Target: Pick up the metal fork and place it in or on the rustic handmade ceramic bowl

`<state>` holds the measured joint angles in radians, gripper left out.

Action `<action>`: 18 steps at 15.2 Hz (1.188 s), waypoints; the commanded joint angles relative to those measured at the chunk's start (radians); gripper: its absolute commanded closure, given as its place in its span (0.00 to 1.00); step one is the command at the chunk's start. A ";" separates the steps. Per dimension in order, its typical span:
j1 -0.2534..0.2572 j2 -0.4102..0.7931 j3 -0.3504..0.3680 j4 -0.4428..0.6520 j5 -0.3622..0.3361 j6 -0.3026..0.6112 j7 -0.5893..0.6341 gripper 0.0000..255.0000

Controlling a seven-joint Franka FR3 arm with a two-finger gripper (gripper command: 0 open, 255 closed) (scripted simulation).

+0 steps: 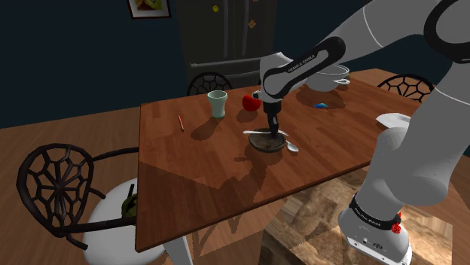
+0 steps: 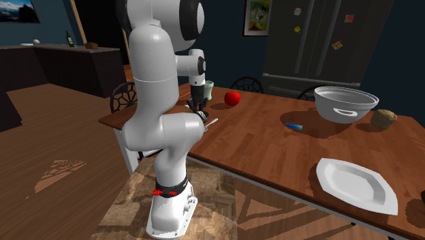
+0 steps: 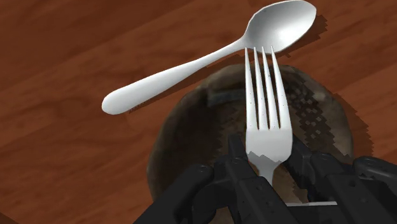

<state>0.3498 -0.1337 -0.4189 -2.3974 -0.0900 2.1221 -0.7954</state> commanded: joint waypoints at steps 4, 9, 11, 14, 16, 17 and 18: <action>0.000 0.000 0.000 0.000 0.000 0.001 0.000 0.00; 0.000 -0.015 0.003 0.022 -0.004 -0.036 0.004 0.00; 0.001 -0.040 0.008 0.070 -0.009 -0.107 0.009 0.00; 0.002 -0.048 0.011 0.090 -0.010 -0.135 0.011 0.00; 0.002 -0.047 0.011 0.090 -0.010 -0.135 0.011 0.00; 0.002 -0.047 0.011 0.090 -0.010 -0.135 0.011 0.00; 0.002 -0.047 0.011 0.090 -0.010 -0.135 0.011 0.00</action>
<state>0.3516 -0.1812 -0.4081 -2.3078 -0.1000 1.9880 -0.7843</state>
